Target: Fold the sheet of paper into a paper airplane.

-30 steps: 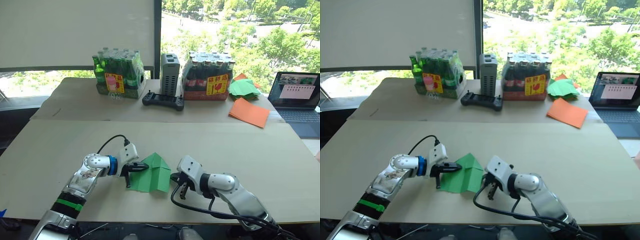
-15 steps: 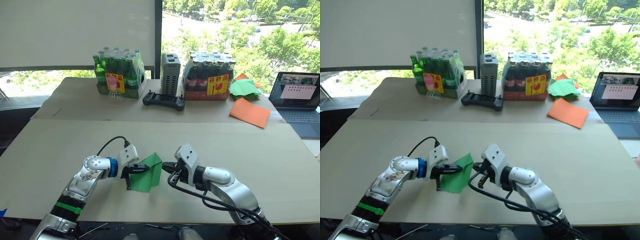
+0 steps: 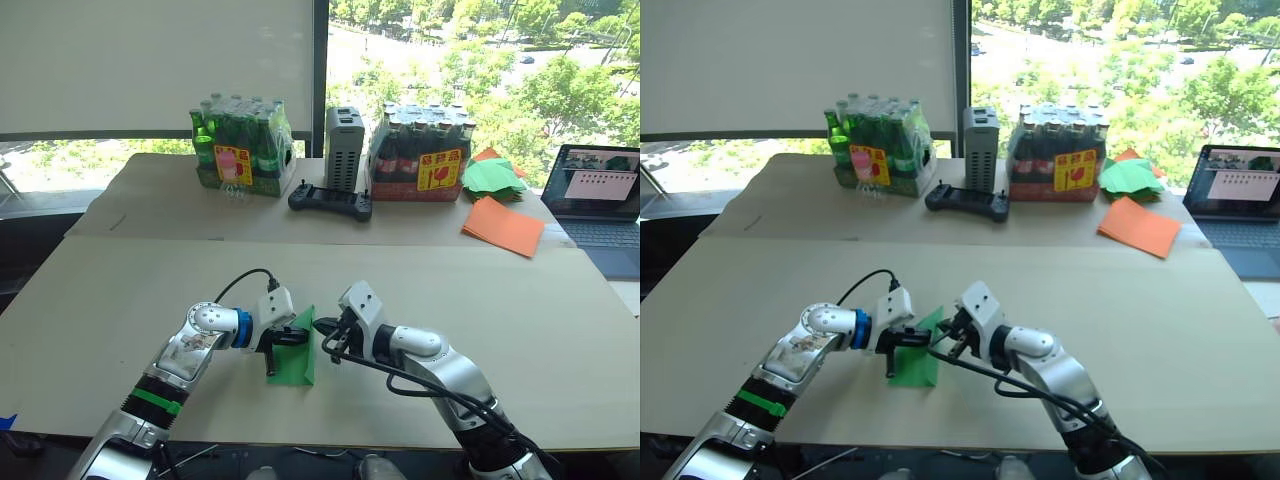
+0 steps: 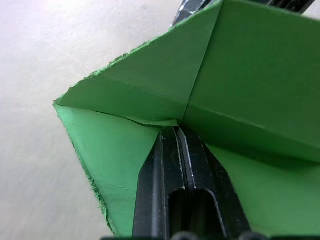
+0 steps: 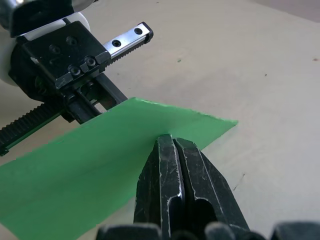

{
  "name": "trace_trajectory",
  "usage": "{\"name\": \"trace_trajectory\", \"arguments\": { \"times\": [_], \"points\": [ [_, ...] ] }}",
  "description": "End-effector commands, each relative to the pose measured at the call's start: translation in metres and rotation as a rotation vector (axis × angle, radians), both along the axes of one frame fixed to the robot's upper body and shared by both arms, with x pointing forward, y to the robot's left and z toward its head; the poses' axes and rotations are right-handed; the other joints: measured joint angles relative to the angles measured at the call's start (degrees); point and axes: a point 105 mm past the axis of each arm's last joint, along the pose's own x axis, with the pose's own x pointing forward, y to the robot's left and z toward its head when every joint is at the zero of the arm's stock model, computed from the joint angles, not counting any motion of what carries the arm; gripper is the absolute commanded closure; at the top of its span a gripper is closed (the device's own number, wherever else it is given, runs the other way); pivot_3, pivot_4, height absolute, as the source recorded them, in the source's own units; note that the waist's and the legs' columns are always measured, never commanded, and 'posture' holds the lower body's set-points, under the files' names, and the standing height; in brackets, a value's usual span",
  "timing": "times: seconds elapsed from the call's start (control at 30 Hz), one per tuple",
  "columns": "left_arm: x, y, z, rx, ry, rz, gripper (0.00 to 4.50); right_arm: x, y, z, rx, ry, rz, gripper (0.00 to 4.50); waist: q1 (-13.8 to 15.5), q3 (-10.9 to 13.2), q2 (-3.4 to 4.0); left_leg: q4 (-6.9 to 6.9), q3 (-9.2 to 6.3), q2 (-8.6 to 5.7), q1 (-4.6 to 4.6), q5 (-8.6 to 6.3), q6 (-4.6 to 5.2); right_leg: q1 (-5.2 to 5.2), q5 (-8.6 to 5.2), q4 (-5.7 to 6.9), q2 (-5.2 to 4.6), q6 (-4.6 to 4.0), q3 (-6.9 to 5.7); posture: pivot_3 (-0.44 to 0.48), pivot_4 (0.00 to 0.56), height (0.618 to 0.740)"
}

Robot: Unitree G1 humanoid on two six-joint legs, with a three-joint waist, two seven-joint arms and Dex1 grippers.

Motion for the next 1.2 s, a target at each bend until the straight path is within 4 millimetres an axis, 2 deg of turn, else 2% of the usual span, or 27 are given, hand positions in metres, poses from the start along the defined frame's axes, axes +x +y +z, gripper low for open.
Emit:
{"name": "trace_trajectory", "arguments": {
  "times": [0.03, 0.27, 0.63, 0.8, 0.87, 1.03, 1.2],
  "points": [
    [-0.002, 0.009, -0.007, 0.012, 0.031, 0.031, 4.48, 0.001, 0.015, 0.012, 0.028, -0.057, 0.033, 4.5, -0.1, 0.0, 0.0, 0.0, 0.0, 0.0, 0.0, 0.0, 0.0, -0.01, 0.0, 0.0, 0.0, 0.0, 0.0, 0.0, 0.15, 0.74],
    [-0.001, 0.036, 0.005, 0.016, 0.014, 0.119, 4.48, 0.002, 0.02, 0.004, -0.001, -0.054, 0.046, 4.5, -0.43, 0.01, 0.01, 0.0, -0.01, 0.03, 0.03, 0.0, 0.0, -0.05, 0.01, 0.08, 0.03, -0.02, 0.0, 0.0, 0.15, 0.74],
    [0.0, 0.058, 0.025, -0.029, 0.005, 0.215, 4.48, 0.001, 0.034, -0.004, -0.03, -0.06, 0.078, 4.5, -0.38, 0.03, 0.04, 0.0, -0.02, 0.04, -0.1, 0.0, 0.0, -0.16, 0.01, 0.07, 0.03, -0.02, -0.01, 0.0, 0.15, 0.74],
    [0.013, 0.059, 0.05, -0.101, -0.053, 0.254, 4.48, 0.003, 0.033, -0.011, -0.057, -0.044, 0.069, 4.5, -0.25, 0.03, 0.04, 0.0, -0.02, 0.03, -0.12, 0.0, 0.0, -0.17, 0.02, 0.05, 0.02, -0.03, -0.02, 0.0, 0.15, 0.74],
    [0.01, 0.05, 0.058, -0.146, -0.048, 0.225, 4.48, 0.005, 0.032, -0.013, -0.065, -0.041, 0.06, 4.5, -0.16, 0.03, 0.04, 0.0, -0.03, 0.03, -0.14, 0.0, 0.0, -0.17, 0.02, 0.04, 0.01, -0.03, -0.02, 0.0, 0.15, 0.74],
    [-0.003, 0.039, 0.028, -0.117, 0.024, 0.18, 4.48, 0.007, 0.03, -0.012, -0.067, -0.043, 0.051, 4.5, -0.44, 0.03, 0.04, 0.0, -0.01, 0.03, -0.12, 0.0, 0.0, -0.16, 0.02, 0.05, 0.01, -0.03, -0.02, 0.0, 0.15, 0.74],
    [-0.008, 0.034, 0.007, -0.08, 0.057, 0.163, 4.48, 0.007, 0.028, -0.003, -0.038, -0.057, 0.051, 4.5, -0.29, 0.03, 0.04, 0.0, -0.03, 0.03, -0.12, 0.0, 0.0, -0.17, 0.02, 0.09, 0.02, -0.04, -0.03, 0.0, 0.15, 0.74]
  ]
}}
